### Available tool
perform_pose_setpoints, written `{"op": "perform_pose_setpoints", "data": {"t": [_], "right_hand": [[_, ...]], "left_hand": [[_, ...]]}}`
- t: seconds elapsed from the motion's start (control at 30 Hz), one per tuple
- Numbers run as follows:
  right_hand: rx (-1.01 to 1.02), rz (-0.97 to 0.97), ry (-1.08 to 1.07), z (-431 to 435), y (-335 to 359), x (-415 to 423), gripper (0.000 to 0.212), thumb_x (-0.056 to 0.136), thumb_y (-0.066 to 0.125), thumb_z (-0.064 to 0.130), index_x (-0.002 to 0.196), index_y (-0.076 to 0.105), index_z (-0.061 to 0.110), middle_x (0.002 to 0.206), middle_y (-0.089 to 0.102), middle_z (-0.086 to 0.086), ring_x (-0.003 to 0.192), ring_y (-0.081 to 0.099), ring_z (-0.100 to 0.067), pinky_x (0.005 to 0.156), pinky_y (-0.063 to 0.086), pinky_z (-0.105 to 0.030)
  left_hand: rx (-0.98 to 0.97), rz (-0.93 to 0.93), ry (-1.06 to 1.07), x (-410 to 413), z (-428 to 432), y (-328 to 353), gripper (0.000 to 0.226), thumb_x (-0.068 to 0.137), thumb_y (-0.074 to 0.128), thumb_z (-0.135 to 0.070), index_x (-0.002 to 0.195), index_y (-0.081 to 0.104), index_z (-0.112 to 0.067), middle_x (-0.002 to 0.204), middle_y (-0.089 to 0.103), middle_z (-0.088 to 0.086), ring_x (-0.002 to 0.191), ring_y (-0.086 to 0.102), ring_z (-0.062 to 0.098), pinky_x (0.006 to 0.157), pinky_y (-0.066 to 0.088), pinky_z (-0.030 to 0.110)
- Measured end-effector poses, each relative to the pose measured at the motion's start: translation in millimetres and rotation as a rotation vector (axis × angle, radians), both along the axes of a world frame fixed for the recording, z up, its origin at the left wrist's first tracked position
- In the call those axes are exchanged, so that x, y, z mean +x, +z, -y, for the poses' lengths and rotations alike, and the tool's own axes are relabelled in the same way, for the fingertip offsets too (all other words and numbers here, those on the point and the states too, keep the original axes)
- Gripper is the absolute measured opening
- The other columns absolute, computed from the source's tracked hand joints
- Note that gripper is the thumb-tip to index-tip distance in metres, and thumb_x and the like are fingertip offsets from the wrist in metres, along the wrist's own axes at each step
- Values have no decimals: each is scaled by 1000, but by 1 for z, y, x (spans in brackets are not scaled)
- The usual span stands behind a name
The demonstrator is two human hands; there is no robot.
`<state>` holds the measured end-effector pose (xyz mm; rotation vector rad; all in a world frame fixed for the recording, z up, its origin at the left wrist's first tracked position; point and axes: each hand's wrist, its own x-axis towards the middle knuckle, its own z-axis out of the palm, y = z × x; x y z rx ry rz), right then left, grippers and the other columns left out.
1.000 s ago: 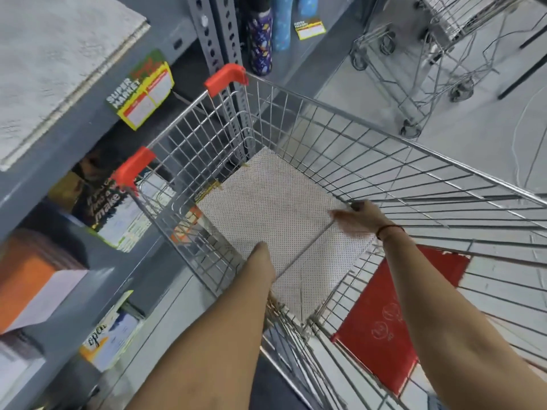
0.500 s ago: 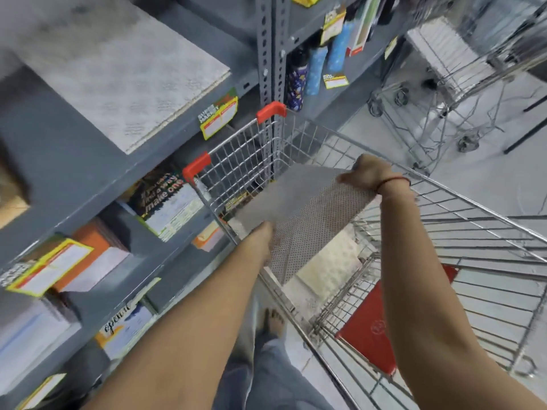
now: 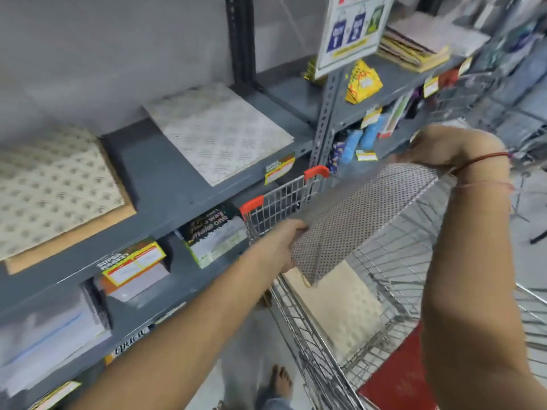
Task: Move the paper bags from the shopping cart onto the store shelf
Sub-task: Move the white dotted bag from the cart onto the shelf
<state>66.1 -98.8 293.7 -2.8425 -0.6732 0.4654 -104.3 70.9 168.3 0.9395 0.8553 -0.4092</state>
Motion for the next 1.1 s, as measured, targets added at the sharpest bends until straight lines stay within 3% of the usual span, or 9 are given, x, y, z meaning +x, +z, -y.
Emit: {"op": "perform_pose_setpoints", "data": {"t": [0.2,0.37,0.57,0.63,0.67,0.73,0.93,1.03,1.1], "right_hand": [[170,210,-54,-14,47,-34,63,82,61,51,59,51,-7,58,44,-18,56,40,-26,59,31,-33],[446,336,-60,-32,44,-69,64,78,64,55,59,49,-4,52,42,-19,50,39,-27,50,29,-30],[662,199,-135,-14,37,-98,72,45,56,90,77,65,26,78,70,-16,73,66,-34,57,53,-34],[767,124,-164,-10,42,-104,76,36,54,92,72,63,26,82,73,-6,79,69,-17,73,58,-23],[796,133,-144,-9,46,-110,71,40,54,91,71,64,28,73,72,2,67,67,-4,64,55,-11],[900,143,-99,-16,53,-130,43,61,63,76,66,66,33,55,63,2,44,57,0,43,44,-7],[1161,-199,-67,-82,-13,-130,7,82,70,20,84,64,18,57,72,9,43,63,1,39,46,-10],[1189,-202,-30,-115,-69,-113,23,89,60,2,110,57,12,78,73,8,63,68,4,54,53,-11],[1166,-217,-11,-124,-103,-109,27,91,56,2,112,56,18,97,71,5,76,69,3,64,54,-12]], "left_hand": [[115,176,144,-26,-58,56,30,93,52,-15,64,54,-10,34,57,2,27,54,12,40,43,16],[133,256,273,-52,-97,83,10,89,62,-14,94,63,-5,75,62,8,63,58,19,64,49,29],[206,470,263,-92,-118,108,10,85,66,-10,92,68,-4,71,73,7,59,70,16,60,59,24],[320,564,265,-102,-124,116,33,83,68,-13,114,62,-3,92,75,9,80,72,19,77,59,30],[402,610,261,-106,-129,119,46,82,69,-17,125,56,-4,108,72,11,93,71,22,87,56,35],[562,732,248,-112,-140,125,54,82,70,-21,131,52,-11,120,68,7,106,67,21,91,55,34],[862,817,165,-123,-178,83,49,89,60,-9,128,38,-29,116,61,-9,93,65,1,75,56,14],[901,691,142,-127,-191,39,48,92,55,-2,128,38,-28,118,63,5,94,65,15,71,55,17],[926,604,132,-129,-197,16,48,92,53,-1,135,35,-15,116,65,13,85,69,5,67,56,18]]}}
